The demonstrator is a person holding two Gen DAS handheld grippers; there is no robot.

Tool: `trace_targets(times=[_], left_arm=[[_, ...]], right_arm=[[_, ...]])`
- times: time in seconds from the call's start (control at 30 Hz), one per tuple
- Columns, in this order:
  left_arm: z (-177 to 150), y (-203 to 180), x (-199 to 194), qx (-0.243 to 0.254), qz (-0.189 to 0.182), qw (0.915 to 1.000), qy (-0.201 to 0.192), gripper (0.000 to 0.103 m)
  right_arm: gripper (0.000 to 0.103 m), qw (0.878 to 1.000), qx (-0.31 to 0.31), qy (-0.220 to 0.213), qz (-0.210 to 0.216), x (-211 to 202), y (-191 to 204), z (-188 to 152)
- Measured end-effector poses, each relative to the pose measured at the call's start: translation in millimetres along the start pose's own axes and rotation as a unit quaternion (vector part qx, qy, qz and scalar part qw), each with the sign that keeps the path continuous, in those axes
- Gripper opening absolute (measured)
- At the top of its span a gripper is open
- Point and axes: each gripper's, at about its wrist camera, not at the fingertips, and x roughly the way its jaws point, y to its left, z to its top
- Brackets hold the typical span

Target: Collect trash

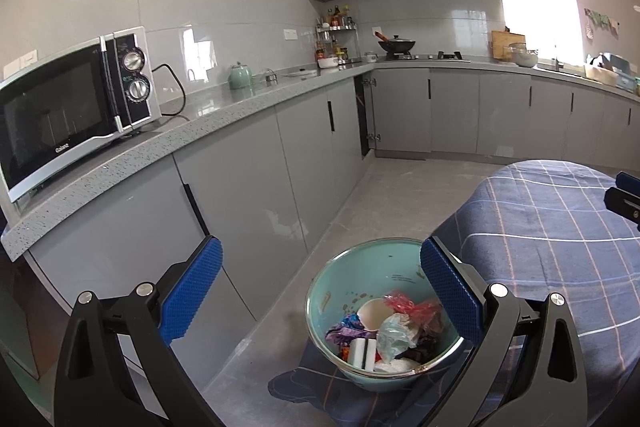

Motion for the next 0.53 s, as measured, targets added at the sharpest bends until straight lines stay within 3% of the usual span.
trace_targets(times=[0.3,0.4,0.53], left_arm=[[1.3,-0.6,-2.7,0.003,0.001,1.0,-0.005,0.098],[1.7,0.8,-2.8,-0.002,-0.001,1.0,-0.004,0.098],[1.5,0.6,-3.2,-0.002,-0.008,0.9999,-0.005,0.098]], right_arm=[[0.065,1.0,-0.001,-0.001,-0.005,-1.0,-2.0,-0.7],[0.078,1.0,0.0,-0.009,-0.008,-3.4,-1.9,-0.9],[0.078,1.0,0.001,-0.008,-0.011,-3.6,-4.8,-1.9]])
